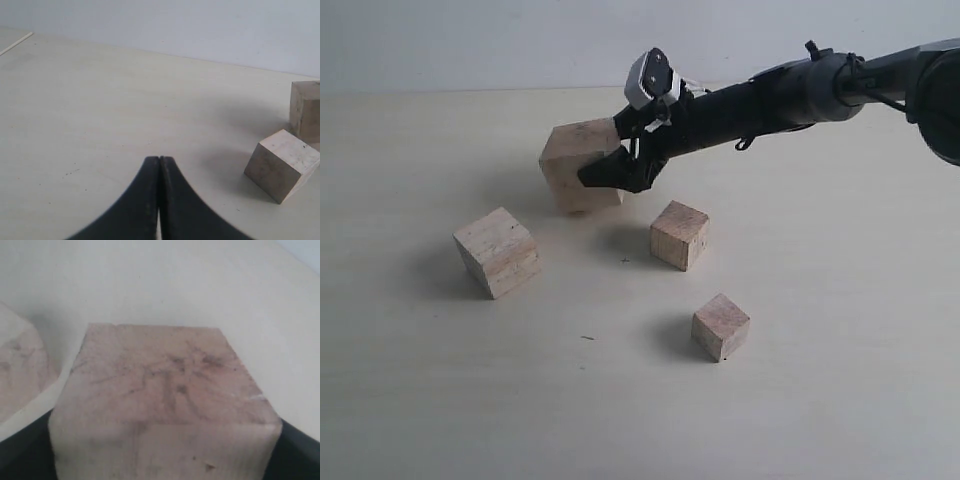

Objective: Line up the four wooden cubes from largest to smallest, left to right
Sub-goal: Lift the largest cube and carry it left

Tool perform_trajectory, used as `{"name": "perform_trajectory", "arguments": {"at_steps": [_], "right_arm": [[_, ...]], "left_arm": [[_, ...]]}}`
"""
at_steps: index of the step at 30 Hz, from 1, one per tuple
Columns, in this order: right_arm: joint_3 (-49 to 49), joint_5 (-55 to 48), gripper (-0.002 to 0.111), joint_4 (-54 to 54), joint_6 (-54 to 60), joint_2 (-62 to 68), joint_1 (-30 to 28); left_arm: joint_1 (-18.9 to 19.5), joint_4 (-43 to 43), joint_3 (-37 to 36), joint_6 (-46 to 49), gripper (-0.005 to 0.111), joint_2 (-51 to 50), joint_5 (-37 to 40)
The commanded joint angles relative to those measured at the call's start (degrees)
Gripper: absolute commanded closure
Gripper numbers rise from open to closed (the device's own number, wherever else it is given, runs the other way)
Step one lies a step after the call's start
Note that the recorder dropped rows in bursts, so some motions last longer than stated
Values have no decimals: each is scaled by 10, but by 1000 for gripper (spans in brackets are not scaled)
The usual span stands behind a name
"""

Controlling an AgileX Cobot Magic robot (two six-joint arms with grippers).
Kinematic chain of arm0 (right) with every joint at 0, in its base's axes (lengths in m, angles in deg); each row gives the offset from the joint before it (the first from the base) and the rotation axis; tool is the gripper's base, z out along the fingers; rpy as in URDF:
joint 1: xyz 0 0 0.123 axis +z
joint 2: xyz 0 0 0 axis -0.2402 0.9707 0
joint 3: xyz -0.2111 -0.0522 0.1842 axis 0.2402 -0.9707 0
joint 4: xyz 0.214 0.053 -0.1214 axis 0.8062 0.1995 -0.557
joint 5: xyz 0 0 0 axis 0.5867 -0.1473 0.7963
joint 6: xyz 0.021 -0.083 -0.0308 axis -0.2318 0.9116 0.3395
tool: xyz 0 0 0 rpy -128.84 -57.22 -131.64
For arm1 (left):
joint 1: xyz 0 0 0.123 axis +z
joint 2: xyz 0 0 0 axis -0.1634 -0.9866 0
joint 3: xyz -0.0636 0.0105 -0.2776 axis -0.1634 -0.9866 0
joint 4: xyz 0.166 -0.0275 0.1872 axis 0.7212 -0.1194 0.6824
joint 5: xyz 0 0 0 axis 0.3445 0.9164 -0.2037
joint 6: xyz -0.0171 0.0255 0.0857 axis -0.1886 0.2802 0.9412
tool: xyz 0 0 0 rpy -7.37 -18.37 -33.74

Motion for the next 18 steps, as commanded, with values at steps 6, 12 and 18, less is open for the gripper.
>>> {"name": "perform_trajectory", "arguments": {"at_steps": [6,12,18], "right_arm": [[3,-107,108,-38,-98,-130,4],[3,-144,108,-37,-109,-148,63],[3,-110,108,-40,-96,-131,158]], "left_arm": [[-4,1,-2,0,107,3,-5],[-4,1,-2,0,107,3,-5],[-4,1,-2,0,107,3,-5]]}}
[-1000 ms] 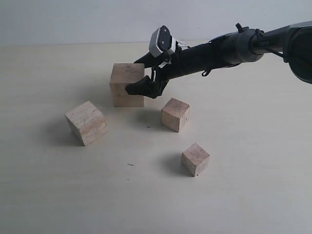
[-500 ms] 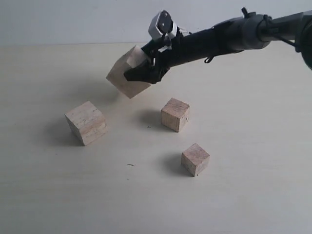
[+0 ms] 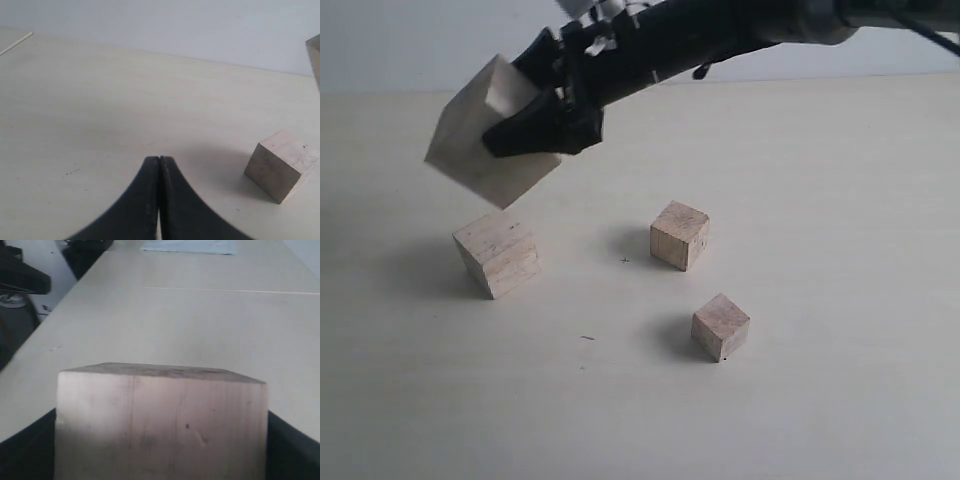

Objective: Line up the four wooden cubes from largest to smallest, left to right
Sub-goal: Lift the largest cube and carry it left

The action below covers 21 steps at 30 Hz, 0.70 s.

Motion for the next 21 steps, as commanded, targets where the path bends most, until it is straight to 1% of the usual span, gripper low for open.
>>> {"name": "perform_trajectory", "arguments": {"at_steps": [1,3,7,11,14,16,21], "right_arm": [[3,35,108,13,23,12,69],[3,70,108,13,43,17,94],[3,176,108,19,45,31,133],[3,195,108,21,71,41,150],[3,227,108,11,66,50,153],[3,264,108,-17,41,54,153],[3,356,108,-168,-67,57,147]], "left_arm": [[-4,1,-2,0,107,3,-5],[-4,1,-2,0,107,3,-5],[-4,1,-2,0,107,3,-5],[-4,1,-2,0,107,3,-5],[-4,1,-2,0,107,3,-5],[-4,1,-2,0,107,3,-5],[-4,1,-2,0,107,3,-5]]}}
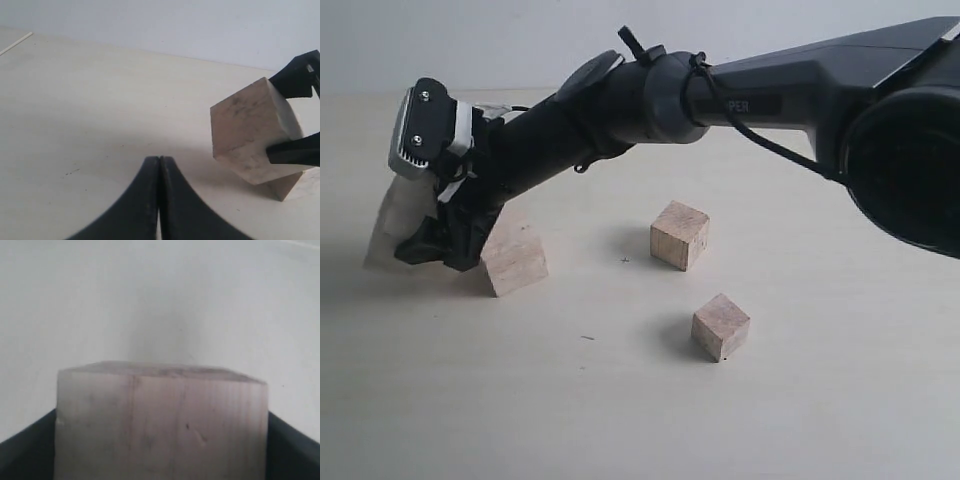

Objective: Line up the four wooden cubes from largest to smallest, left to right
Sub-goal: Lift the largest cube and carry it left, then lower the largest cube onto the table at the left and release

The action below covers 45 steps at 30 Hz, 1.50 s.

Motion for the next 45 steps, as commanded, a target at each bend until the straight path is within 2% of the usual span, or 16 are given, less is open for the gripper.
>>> {"name": "perform_trajectory", "arguments": {"at_steps": [1,6,13,17,28,33,35,38,45], "right_arm": [[3,69,108,-105,-91,-2,-11],[3,71,108,-114,-140,-2,-40],[3,-27,108,-203,-140,-7,-59],[3,-66,108,-205,-139,-7,-59],[3,-11,108,-199,-179,-7,-58],[3,-22,107,-198,-176,-4,-58],[3,-34,100,-197,-161,-2,-58],[3,-47,84,-198,-147,-2,-58],[3,-24,29,-121,-149,-2,-58]], "left_arm": [[-4,1,-2,0,107,3,-5],[-4,1,-2,0,107,3,-5],[-4,1,-2,0,107,3,-5],[-4,1,-2,0,107,3,-5],[-4,1,-2,0,107,3,-5],[-4,1,-2,0,107,3,-5],[-4,1,-2,0,107,3,-5],[-4,1,-2,0,107,3,-5],[-4,1,-2,0,107,3,-5]]}}
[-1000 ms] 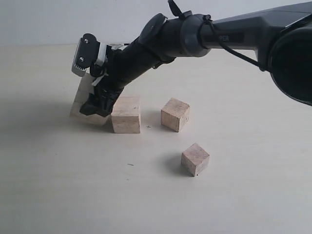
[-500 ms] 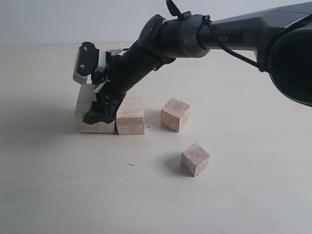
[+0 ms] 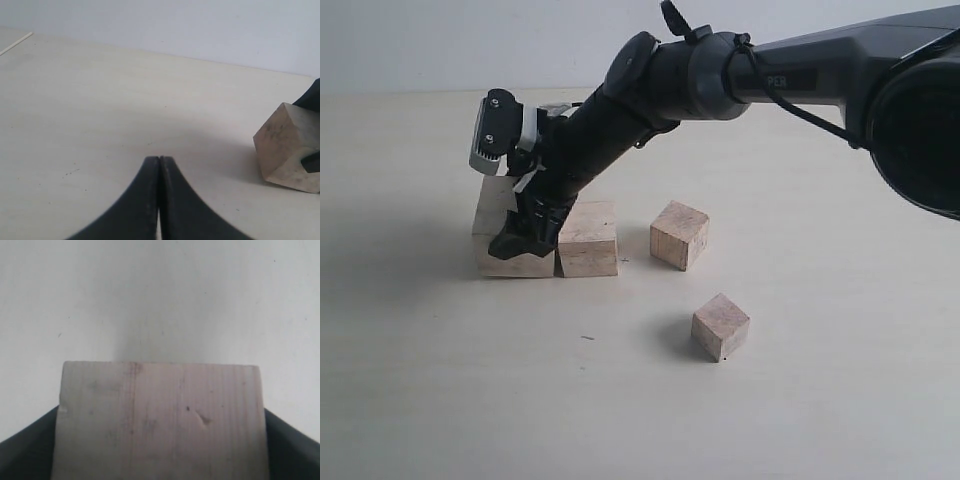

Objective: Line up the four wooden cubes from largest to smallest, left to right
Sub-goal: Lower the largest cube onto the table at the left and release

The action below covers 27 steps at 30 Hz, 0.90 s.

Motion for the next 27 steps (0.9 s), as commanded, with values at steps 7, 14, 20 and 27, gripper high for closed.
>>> {"name": "perform_trajectory", "arguments": {"at_steps": [7,14,20,27], "right_arm": [[3,25,19,48,-3,-4,0],[3,30,19,-6,-37,-4,0],[3,29,27,-51,-39,-11,0],[3,27,30,-83,-56,-26,-1]], "left_arm": [[-4,1,-2,0,107,3,-5],[-4,1,-2,0,107,3,-5],[-4,1,-2,0,107,3,-5],[-4,1,-2,0,107,3,-5]]}}
